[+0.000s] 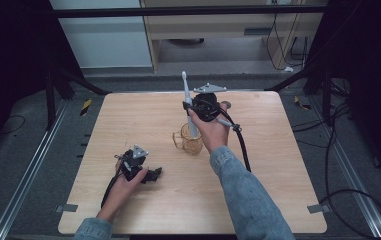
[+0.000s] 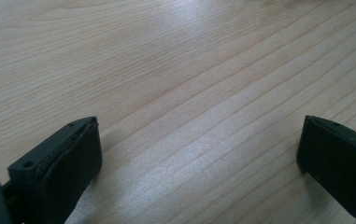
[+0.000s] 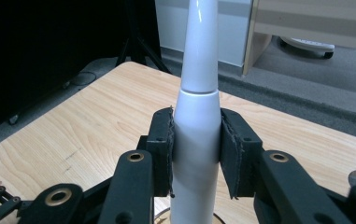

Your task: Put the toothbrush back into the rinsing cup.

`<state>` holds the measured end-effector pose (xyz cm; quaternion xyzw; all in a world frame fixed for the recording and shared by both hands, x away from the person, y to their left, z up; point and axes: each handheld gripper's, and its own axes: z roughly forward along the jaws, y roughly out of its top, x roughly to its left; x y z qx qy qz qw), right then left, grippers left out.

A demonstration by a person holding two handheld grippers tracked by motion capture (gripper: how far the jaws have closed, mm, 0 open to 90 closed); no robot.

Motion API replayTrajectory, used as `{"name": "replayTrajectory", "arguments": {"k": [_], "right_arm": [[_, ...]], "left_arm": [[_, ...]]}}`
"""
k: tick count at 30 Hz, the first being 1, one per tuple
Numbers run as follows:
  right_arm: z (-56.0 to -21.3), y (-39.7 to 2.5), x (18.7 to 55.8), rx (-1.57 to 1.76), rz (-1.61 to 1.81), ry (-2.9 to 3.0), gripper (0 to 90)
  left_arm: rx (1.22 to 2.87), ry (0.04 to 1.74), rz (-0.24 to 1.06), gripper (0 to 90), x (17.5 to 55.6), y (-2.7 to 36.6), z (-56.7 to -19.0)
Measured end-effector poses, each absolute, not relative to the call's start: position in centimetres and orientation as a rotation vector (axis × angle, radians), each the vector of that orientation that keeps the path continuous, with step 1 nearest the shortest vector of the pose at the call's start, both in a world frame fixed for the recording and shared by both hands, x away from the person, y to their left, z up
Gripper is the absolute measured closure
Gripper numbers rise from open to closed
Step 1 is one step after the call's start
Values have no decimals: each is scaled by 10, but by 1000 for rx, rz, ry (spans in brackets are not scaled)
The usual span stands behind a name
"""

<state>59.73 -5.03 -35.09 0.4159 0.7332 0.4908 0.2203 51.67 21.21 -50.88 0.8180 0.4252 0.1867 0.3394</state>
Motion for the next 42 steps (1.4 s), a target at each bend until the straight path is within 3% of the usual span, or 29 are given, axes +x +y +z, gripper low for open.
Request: {"name": "replayTrajectory", "arguments": {"k": [42], "right_arm": [[-391, -49, 598, 1223, 1351, 2062, 672]], "left_arm": [[2135, 1104, 485, 0, 517, 212, -509]]}}
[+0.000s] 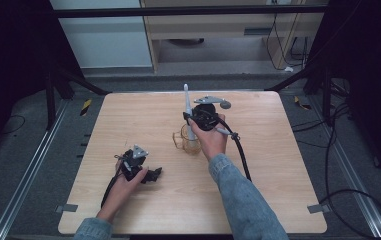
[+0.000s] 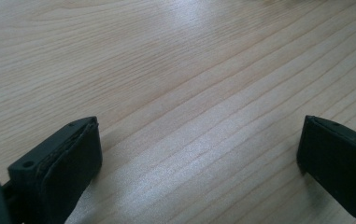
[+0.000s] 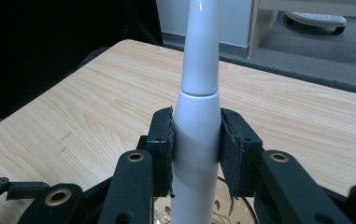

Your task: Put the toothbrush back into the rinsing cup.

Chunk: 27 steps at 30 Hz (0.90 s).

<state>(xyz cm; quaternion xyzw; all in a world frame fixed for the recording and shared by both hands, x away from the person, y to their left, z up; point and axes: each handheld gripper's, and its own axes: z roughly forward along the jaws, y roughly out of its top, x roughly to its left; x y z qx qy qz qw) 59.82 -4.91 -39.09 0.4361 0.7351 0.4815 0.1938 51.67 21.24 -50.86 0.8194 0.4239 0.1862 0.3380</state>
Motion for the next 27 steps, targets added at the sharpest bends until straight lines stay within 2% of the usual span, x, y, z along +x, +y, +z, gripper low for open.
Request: {"name": "replayTrajectory", "arguments": {"k": [27], "right_arm": [[-397, -46, 599, 1238, 1292, 2107, 671]], "left_arm": [[2136, 1104, 485, 0, 517, 212, -509]]}}
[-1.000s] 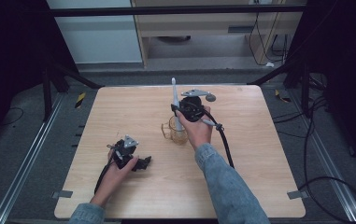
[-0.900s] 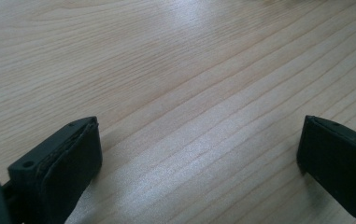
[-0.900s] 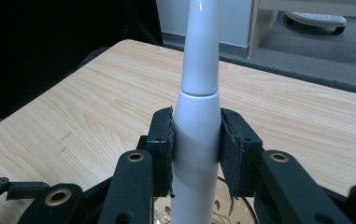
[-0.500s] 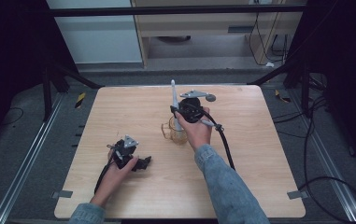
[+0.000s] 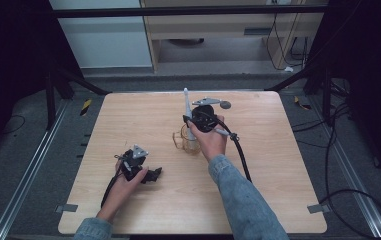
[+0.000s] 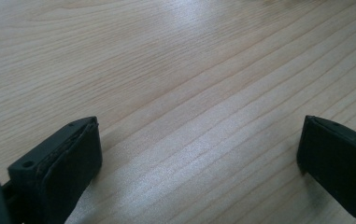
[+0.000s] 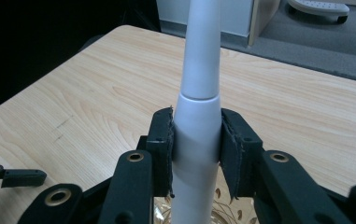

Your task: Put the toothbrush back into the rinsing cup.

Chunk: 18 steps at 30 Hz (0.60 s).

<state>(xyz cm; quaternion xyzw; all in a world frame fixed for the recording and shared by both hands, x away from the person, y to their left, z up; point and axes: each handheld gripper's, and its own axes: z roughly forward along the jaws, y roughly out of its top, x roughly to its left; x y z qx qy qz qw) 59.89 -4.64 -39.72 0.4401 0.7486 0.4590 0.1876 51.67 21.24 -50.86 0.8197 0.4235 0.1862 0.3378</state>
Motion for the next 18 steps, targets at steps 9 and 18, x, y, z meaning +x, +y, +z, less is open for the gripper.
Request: {"name": "replayTrajectory", "arguments": {"k": [9, 18], "right_arm": [[-400, -46, 601, 1245, 1270, 2128, 671], [-404, -44, 602, 1230, 1241, 2150, 671]], "left_arm": [[2136, 1104, 485, 0, 517, 212, -509], [2136, 1104, 485, 0, 517, 212, -509]]}}
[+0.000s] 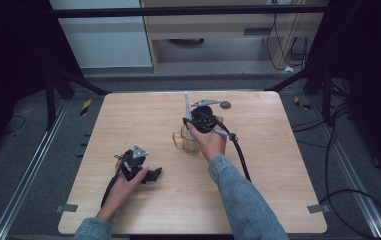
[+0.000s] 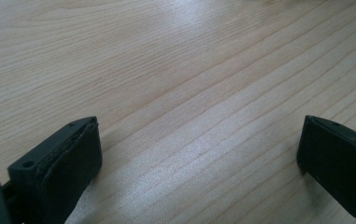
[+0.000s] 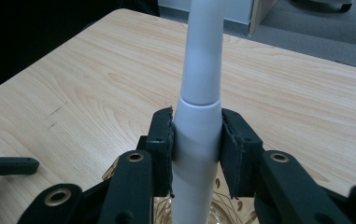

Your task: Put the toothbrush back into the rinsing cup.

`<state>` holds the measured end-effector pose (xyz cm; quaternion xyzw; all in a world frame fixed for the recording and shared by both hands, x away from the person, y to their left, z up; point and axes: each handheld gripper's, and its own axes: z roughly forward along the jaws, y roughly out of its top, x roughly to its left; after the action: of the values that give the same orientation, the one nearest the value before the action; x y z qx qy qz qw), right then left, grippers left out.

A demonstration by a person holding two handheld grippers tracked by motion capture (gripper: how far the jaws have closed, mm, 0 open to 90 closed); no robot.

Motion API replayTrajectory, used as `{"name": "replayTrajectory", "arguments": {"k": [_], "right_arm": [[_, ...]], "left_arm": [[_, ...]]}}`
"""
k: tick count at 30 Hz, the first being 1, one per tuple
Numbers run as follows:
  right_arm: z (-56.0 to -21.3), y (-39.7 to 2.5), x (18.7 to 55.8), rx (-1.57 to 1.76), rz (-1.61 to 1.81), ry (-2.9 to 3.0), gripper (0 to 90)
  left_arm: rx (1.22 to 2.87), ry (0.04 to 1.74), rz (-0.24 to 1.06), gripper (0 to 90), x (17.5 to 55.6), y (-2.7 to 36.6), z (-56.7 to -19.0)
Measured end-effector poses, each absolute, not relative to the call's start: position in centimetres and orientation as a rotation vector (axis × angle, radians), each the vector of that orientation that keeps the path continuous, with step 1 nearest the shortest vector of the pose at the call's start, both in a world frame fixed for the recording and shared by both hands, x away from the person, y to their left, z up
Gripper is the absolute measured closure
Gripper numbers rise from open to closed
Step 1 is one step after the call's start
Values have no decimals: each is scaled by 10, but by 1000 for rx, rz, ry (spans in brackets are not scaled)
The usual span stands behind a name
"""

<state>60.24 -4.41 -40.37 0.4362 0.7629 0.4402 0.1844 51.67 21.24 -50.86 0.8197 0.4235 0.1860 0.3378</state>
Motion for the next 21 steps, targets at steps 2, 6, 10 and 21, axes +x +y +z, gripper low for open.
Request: {"name": "replayTrajectory", "arguments": {"k": [2, 6, 10, 21], "right_arm": [[-404, -44, 603, 1232, 1237, 2151, 671], [-405, -44, 603, 1238, 1227, 2158, 671], [-405, -43, 604, 1237, 1225, 2162, 671], [-406, -43, 605, 1229, 1218, 2166, 669]], "left_arm": [[2136, 1104, 485, 0, 517, 212, -509], [2135, 1104, 485, 0, 517, 212, -509], [2135, 1103, 485, 0, 517, 212, -509], [2136, 1102, 484, 0, 517, 213, -509]]}}
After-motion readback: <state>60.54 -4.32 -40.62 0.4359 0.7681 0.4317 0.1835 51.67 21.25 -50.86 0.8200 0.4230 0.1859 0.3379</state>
